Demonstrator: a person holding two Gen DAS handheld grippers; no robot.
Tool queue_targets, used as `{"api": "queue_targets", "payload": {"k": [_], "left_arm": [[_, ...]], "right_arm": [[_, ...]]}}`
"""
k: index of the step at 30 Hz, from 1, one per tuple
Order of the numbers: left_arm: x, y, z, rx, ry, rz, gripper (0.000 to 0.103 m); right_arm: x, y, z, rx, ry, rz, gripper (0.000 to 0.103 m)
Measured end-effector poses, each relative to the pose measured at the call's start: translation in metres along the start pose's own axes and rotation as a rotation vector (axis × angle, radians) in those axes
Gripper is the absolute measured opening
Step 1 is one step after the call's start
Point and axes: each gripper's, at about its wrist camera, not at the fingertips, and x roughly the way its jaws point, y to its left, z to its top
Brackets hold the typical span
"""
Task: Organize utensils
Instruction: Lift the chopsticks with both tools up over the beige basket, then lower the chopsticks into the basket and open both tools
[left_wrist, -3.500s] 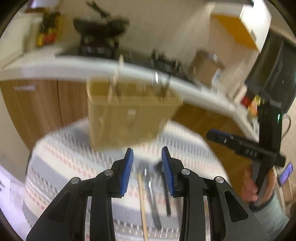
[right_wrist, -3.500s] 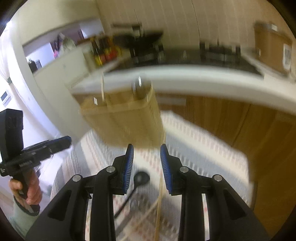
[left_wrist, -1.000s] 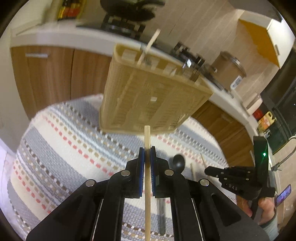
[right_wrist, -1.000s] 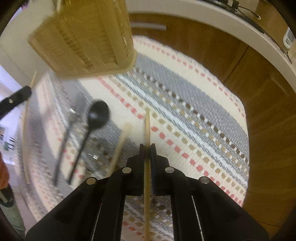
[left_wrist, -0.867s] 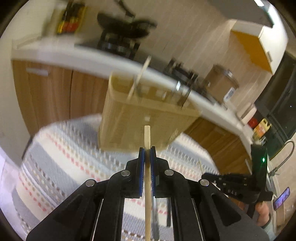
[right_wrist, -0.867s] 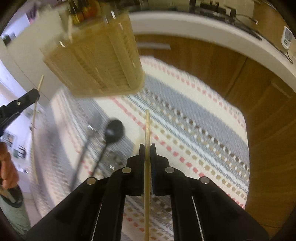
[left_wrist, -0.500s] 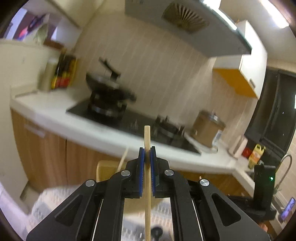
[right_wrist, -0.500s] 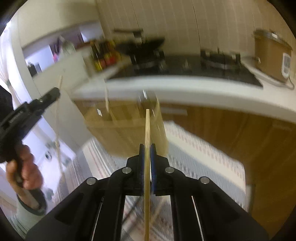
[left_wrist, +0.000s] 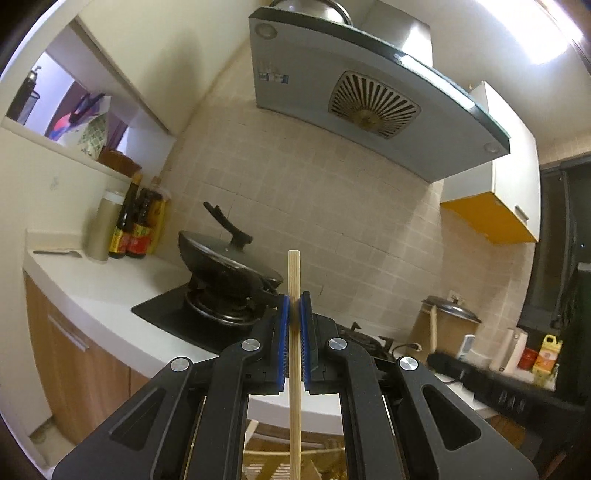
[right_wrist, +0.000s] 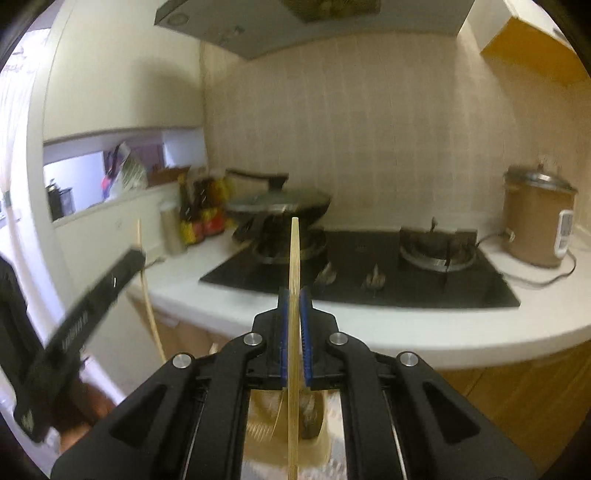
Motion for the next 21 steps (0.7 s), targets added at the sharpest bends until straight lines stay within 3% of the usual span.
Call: {"api": "queue_targets", "payload": {"k": [5, 12, 21], "left_arm": [[0.02, 0.012, -0.02, 0.009, 0.023, 0.029, 0.004], [0.03, 0.023, -0.04, 0.013, 0.036, 0.057, 0.004], [0.029, 0.022, -0.055, 0.043, 0.066, 0.036, 0.004]], "right_arm": [[0.029, -0.004, -0.003, 0.027, -0.021, 0.015, 0.004], [0.056, 0.0, -0.034, -0.018, -0.014, -0.008, 0.004], [0.054, -0.006, -0.057, 0.007, -0.02, 0.003, 0.005]]}}
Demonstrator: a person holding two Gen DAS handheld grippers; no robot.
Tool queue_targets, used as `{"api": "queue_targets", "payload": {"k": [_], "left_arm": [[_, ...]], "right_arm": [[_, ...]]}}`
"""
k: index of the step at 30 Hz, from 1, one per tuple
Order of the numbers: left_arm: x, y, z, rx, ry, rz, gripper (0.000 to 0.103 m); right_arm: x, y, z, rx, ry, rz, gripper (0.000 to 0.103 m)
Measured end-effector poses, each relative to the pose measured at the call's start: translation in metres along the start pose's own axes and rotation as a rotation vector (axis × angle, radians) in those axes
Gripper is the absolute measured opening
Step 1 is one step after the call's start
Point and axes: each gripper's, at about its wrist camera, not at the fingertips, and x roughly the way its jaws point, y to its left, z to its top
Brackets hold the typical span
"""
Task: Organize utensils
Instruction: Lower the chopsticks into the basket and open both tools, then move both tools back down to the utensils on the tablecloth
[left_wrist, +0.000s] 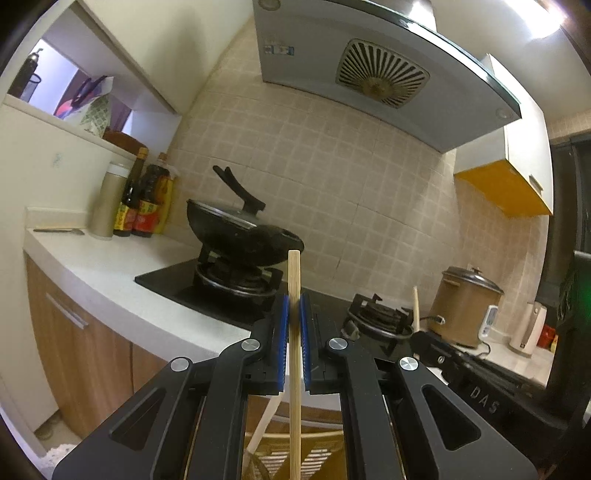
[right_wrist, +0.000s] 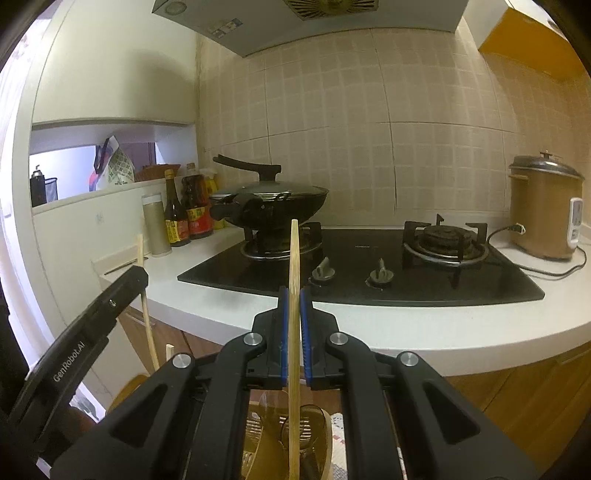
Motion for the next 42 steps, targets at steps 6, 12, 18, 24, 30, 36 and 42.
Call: {"api": "queue_targets", "payload": {"k": [6, 12, 18, 24, 30, 36, 42], "left_arm": [[-0.002, 0.001, -0.002, 0.012, 0.003, 0.005, 0.004], [0.001, 0.006, 0.001, -0.017, -0.011, 0.01, 0.004], [-0.002, 0.008, -0.005, -0.005, -0.014, 0.01, 0.005], [-0.008, 0.009, -0.005, 0.01, -0.015, 0.005, 0.005], [-0.013, 0.007, -0.005, 0.034, -0.017, 0.0, 0.005], [-0.026, 0.011, -0.004, 0.04, -0.005, -0.013, 0.031], [-0.046, 0.013, 0.009, 0.031, 0.013, -0.024, 0.035]], "right_arm": [[-0.007, 0.005, 0.009, -0.011, -0.03, -0.018, 0.005], [-0.001, 0.012, 0.005, -0.045, -0.046, -0.028, 0.005], [-0.004, 0.01, -0.013, -0.042, -0.078, -0.026, 0.005], [-0.012, 0.006, -0.014, -0.024, -0.081, -0.011, 0.005], [-0.021, 0.008, -0.017, -0.047, -0.096, -0.03, 0.005], [-0.028, -0.002, -0.027, -0.005, -0.013, -0.019, 0.009], [-0.054, -0.008, -0.02, 0.017, 0.023, 0.01, 0.053]]}}
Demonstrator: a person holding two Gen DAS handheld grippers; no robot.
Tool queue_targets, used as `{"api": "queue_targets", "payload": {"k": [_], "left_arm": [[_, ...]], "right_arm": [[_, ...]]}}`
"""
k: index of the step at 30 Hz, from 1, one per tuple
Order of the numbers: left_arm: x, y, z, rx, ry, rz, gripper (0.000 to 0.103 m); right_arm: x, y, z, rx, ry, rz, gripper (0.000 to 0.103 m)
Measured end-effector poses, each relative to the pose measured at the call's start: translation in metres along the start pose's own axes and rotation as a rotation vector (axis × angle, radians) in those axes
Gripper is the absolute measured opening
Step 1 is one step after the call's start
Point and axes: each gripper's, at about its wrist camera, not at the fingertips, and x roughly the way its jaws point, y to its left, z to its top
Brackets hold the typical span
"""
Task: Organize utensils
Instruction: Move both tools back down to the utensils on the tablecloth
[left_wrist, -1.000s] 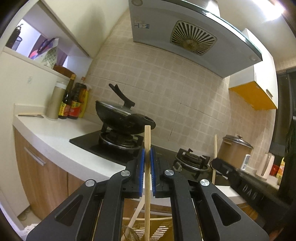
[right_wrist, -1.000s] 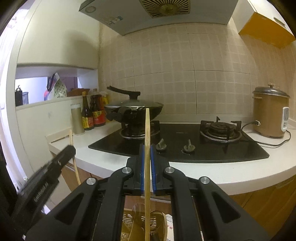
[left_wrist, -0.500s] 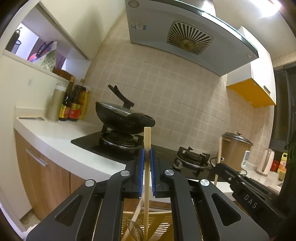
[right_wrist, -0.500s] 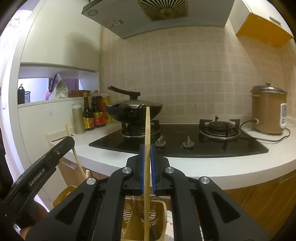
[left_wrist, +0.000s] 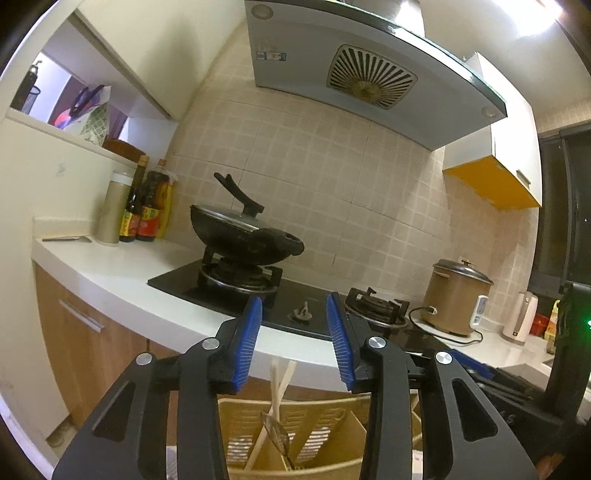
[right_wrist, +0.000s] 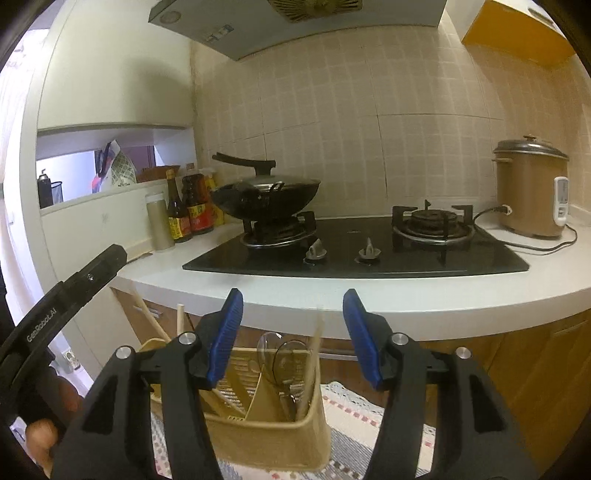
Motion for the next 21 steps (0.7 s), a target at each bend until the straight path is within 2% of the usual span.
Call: {"api": "queue_targets", "payload": {"k": [4, 7, 8, 10, 11, 12, 14, 15, 16, 19, 21], "left_arm": [[-0.022, 0.002, 0.006, -0.005, 0.057, -0.009, 0.035], [-0.036, 0.005, 0.008, -0.019, 0.15, -0.033, 0.037], [-0.039, 0.005, 0.007, -0.023, 0.209, -0.047, 0.04], [-0.038, 0.007, 0.003, -0.042, 0.338, -0.084, 0.04], [-0.036, 0.008, -0.003, -0.064, 0.445, -0.115, 0.04], [-0.035, 0.009, -0.007, -0.075, 0.505, -0.132, 0.04], [-0.029, 0.007, -0.026, -0.078, 0.679, -0.165, 0.04], [-0.027, 0.005, -0.037, -0.068, 0.745, -0.173, 0.04], [-0.026, 0.002, -0.05, -0.044, 0.809, -0.181, 0.04], [-0.025, -0.007, -0.081, 0.03, 0.923, -0.191, 0.04], [-0.024, -0.012, -0.097, 0.042, 0.978, -0.211, 0.04]], "right_arm": [[-0.031, -0.002, 0.002, -0.016, 0.021, -0.045, 0.053], [-0.045, -0.008, -0.002, -0.008, 0.14, -0.07, 0.053], [-0.048, -0.011, -0.005, 0.001, 0.179, -0.07, 0.053], [-0.051, -0.017, -0.015, 0.026, 0.324, -0.059, 0.053], [-0.05, -0.019, -0.021, 0.038, 0.4, -0.05, 0.053], [-0.05, -0.021, -0.028, 0.049, 0.457, -0.043, 0.053], [-0.046, -0.025, -0.045, 0.073, 0.584, -0.033, 0.053], [-0.043, -0.027, -0.057, 0.09, 0.66, -0.024, 0.053], [-0.042, -0.029, -0.066, 0.103, 0.7, -0.017, 0.053], [-0.04, -0.032, -0.097, 0.14, 0.811, -0.015, 0.053], [-0.038, -0.034, -0.112, 0.169, 0.861, -0.003, 0.052]]}}
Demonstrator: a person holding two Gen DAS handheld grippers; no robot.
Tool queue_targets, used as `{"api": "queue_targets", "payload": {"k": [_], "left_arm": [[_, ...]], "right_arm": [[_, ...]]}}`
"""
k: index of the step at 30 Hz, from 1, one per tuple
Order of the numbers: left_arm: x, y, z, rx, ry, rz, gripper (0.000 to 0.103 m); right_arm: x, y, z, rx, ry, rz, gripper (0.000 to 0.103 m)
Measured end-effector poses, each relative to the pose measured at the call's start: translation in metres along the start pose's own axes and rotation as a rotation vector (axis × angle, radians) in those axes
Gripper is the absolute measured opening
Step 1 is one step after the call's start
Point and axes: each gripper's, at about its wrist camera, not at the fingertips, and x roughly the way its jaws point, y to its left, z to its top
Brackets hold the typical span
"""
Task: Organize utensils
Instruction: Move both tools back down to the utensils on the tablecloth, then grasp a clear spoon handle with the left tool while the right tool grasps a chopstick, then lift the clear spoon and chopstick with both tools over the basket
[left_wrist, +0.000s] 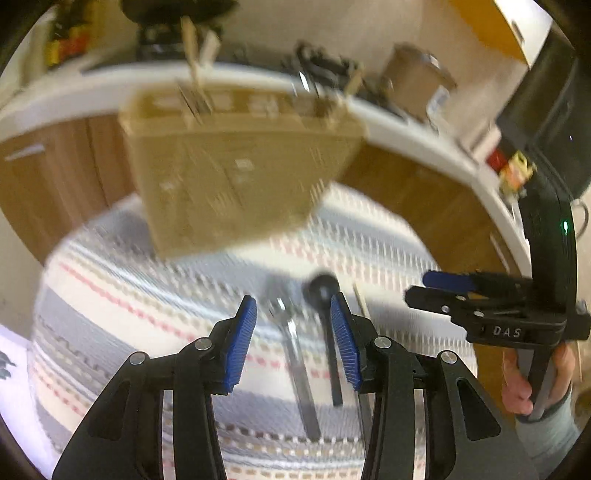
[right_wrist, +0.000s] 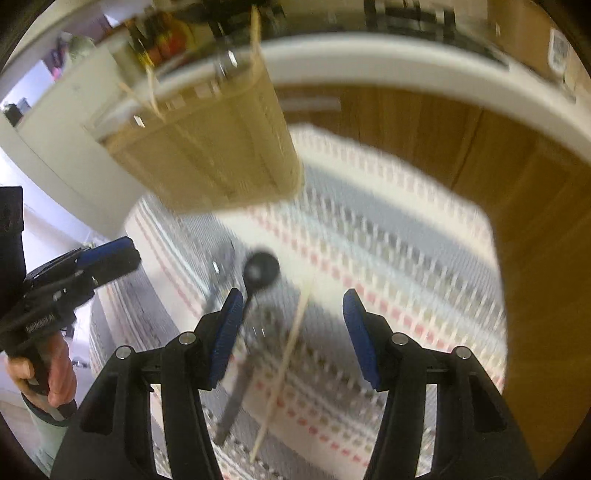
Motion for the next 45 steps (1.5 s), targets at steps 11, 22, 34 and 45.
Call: {"api": "queue_targets", "payload": {"k": [11, 22, 34, 45], "left_arm": [[0.068, 0.002, -0.016, -0.041, 0.16, 0.065, 0.038], [0.093, -0.03, -0.012, 0.06, 0.152, 0.225, 0.038], [0.1, -0.025, -0.013, 0.04, 0.143, 0.234, 0.01], [0.107, -0.032, 0.004, 0.109, 0.233, 0.24, 0.033]], "right_arm": [[0.042, -0.014, -0.008, 0.126, 0.075, 0.012, 0.031], [0.066, 0.009, 0.001, 0.027, 0.054, -0.111, 0.016], [0.065, 0.014, -0.008, -0.086, 0.086, -0.223, 0.004], [0.075, 0.03, -0.001, -0.166, 0.189, -0.255, 0.005]]}}
